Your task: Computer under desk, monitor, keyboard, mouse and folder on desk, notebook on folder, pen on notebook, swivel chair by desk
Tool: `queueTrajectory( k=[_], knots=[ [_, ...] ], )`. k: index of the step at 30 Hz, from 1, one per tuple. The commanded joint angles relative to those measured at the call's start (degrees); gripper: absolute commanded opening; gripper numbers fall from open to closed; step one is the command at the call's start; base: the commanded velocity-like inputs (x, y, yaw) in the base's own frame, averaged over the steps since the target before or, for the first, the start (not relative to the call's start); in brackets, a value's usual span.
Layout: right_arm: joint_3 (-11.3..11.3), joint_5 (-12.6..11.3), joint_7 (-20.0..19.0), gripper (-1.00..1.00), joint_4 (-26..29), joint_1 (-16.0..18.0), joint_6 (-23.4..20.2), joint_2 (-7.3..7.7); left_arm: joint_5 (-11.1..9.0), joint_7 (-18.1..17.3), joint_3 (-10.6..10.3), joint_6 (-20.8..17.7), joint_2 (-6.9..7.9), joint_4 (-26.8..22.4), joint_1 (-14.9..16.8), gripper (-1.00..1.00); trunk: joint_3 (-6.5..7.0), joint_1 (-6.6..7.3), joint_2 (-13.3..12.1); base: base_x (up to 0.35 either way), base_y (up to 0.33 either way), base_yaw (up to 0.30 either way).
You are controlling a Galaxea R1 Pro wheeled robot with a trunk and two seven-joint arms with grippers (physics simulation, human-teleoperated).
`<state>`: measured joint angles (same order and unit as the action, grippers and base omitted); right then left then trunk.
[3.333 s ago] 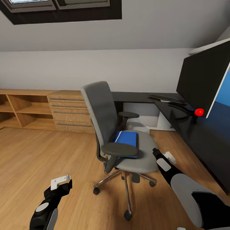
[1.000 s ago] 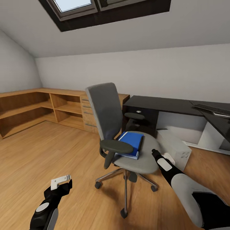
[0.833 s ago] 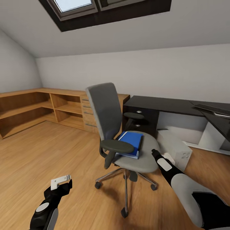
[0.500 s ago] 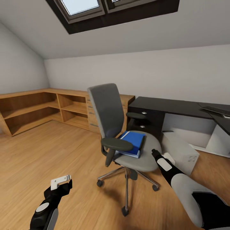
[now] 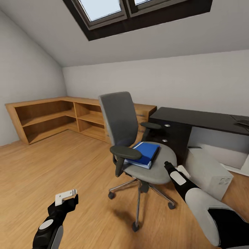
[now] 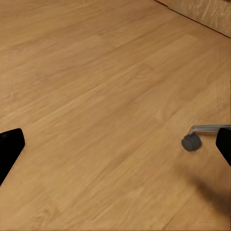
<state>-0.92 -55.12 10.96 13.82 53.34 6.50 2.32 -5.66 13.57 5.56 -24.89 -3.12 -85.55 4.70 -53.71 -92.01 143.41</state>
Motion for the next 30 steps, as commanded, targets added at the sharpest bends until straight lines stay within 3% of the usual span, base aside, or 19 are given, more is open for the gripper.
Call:
queueTrajectory(
  k=[1,6,13,30],
  knots=[
    [0.0,-0.8,-0.1,1.00,0.1,0.0,0.1,-0.03,-0.6,0.3,0.0,-0.2,-0.04,-0.1,0.0,1.00,-0.03,-0.02,0.0,0.288,0.000,0.194],
    [0.0,-0.8,-0.1,1.00,0.1,0.0,0.1,-0.03,-0.6,0.3,-0.1,-0.2,-0.06,0.0,0.0,1.00,0.01,-0.02,0.0,0.261,0.000,0.208],
    [0.1,-0.8,-0.1,1.00,0.1,0.0,0.1,-0.10,-0.7,0.3,-0.2,-0.2,-0.13,0.2,0.0,1.00,0.01,-0.02,0.0,0.028,0.000,0.060],
    [0.1,-0.6,0.0,1.00,1.7,0.0,0.2,0.05,-0.7,0.3,-0.2,-0.2,-0.13,0.2,0.0,1.00,0.01,-0.02,0.0,-0.100,-0.073,0.000]
  ],
)
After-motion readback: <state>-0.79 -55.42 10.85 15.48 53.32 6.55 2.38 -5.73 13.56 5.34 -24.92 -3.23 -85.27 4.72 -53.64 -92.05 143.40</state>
